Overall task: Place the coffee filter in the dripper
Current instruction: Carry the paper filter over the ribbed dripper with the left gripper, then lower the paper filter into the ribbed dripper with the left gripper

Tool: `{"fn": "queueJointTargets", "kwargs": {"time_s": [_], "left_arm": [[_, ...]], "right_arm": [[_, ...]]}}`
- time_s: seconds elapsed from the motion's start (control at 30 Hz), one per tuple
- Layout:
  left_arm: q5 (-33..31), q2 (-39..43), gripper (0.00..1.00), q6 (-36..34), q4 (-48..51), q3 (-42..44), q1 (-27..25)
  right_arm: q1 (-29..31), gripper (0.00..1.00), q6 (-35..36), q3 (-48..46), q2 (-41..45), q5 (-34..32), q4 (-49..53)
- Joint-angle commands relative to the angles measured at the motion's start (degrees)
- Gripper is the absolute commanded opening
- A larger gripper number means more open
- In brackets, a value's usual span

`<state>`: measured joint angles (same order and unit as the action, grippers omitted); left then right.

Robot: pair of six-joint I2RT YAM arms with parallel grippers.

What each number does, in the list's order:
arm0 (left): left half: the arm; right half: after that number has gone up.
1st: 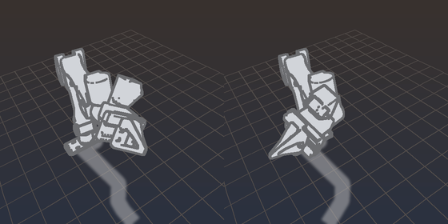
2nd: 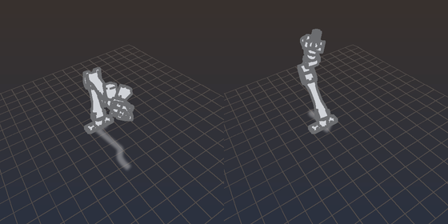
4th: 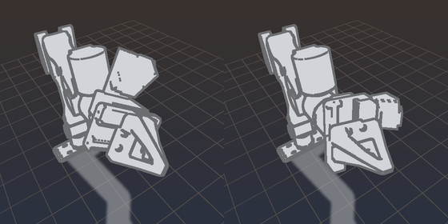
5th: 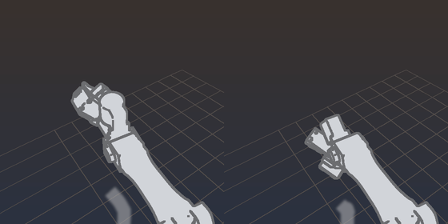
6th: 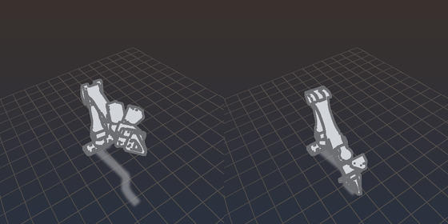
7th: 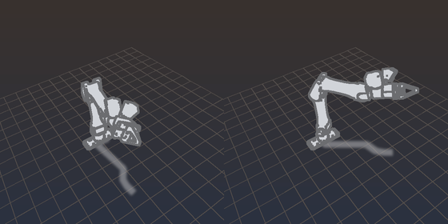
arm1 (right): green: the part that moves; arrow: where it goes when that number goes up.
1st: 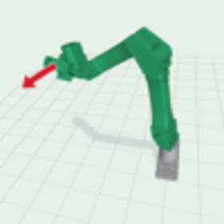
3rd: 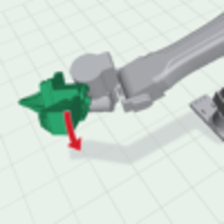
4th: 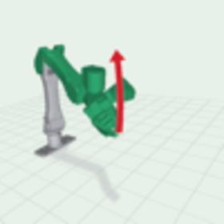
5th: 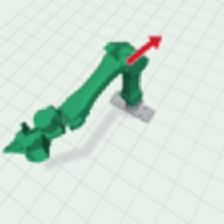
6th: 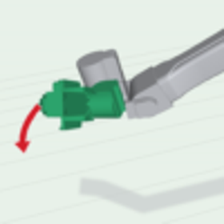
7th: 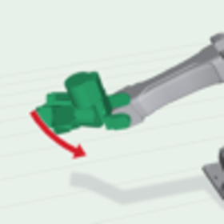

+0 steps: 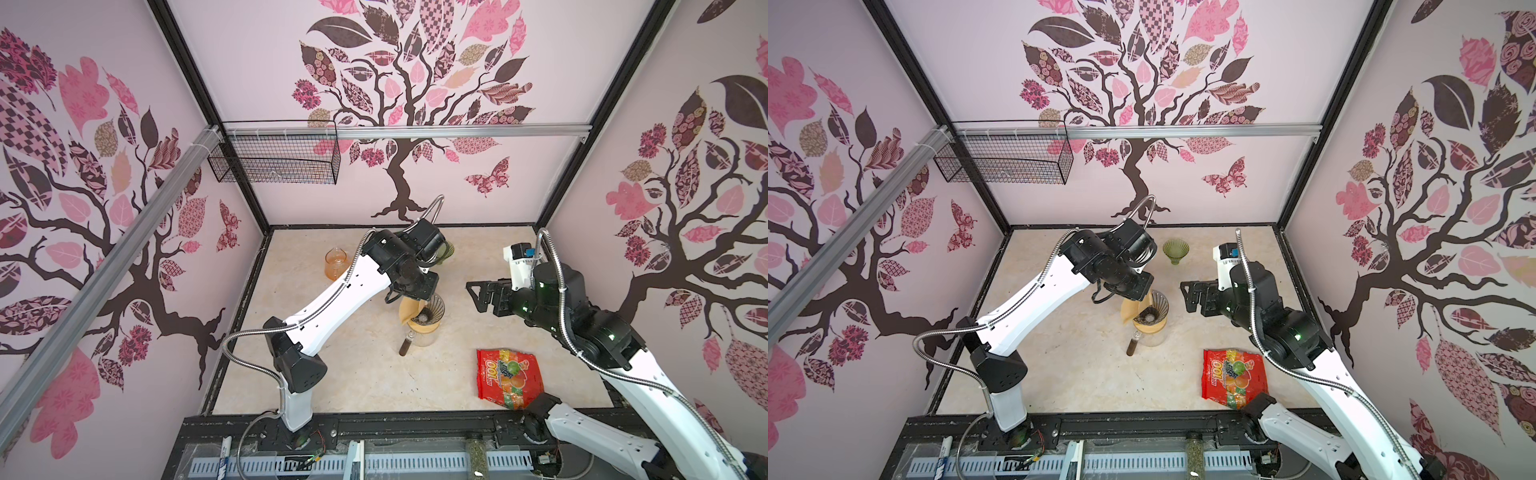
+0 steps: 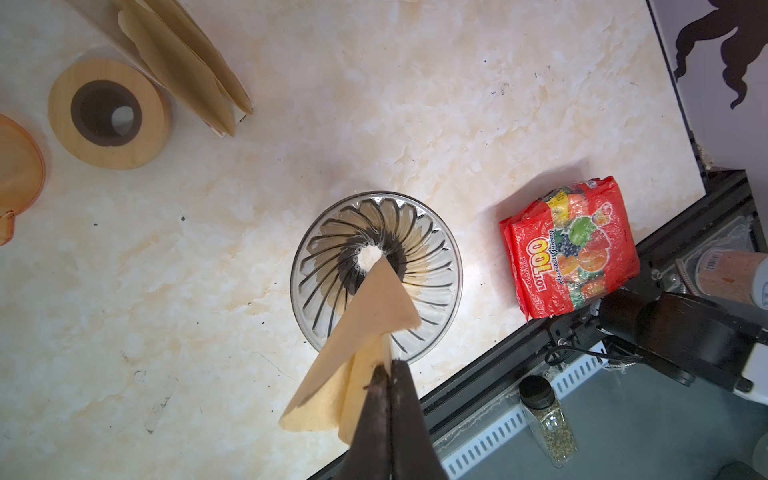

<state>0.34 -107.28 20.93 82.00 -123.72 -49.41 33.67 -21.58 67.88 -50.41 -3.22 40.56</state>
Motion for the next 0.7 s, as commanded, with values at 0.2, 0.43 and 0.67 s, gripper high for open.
{"fn": "queueJointTargets", "kwargs": {"time_s": [0.2,0.43,0.67], "left_arm": [[-0.69,-3.29,0.00,-0.80,0.57,-2.92,-1.30],[0.27,-5.25,0.00,-0.89,0.15,-3.18,-1.88],[1.31,-6.71,0.00,-0.45,-0.84,-3.19,-2.70]], "right_arm": [[-0.02,1.00,1.28,-0.27,0.23,0.10,-0.22],[-0.05,1.00,1.21,-0.68,0.42,0.59,-0.17],[-0.01,1.00,1.18,-1.25,0.73,0.68,-0.08]]}}
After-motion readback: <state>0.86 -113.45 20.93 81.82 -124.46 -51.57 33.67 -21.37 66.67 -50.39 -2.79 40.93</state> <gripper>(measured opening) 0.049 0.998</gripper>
